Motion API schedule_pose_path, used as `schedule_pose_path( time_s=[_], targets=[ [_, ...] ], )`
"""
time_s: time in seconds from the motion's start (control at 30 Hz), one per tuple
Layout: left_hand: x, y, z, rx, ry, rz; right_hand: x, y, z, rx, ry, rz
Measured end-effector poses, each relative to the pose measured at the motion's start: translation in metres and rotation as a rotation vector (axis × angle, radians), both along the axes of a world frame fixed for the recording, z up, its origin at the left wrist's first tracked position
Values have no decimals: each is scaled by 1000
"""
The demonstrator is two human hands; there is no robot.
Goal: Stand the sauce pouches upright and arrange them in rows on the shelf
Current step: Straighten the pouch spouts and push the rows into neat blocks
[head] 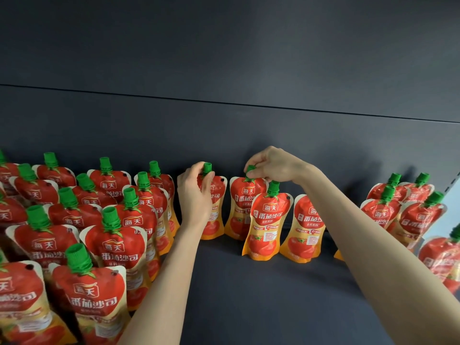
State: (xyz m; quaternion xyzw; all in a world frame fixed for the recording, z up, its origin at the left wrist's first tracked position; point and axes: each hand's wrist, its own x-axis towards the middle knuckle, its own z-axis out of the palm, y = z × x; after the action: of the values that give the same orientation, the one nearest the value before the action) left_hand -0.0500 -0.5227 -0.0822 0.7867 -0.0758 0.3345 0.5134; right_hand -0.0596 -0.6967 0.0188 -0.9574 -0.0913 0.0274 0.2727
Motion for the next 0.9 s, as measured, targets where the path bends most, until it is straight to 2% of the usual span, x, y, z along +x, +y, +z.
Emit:
schedule_pose_path(
  time_s=[0.9],
  targets=[
    [-5, 1, 1, -34, 22, -17, -7, 0, -1, -6, -25, -7]
  ],
)
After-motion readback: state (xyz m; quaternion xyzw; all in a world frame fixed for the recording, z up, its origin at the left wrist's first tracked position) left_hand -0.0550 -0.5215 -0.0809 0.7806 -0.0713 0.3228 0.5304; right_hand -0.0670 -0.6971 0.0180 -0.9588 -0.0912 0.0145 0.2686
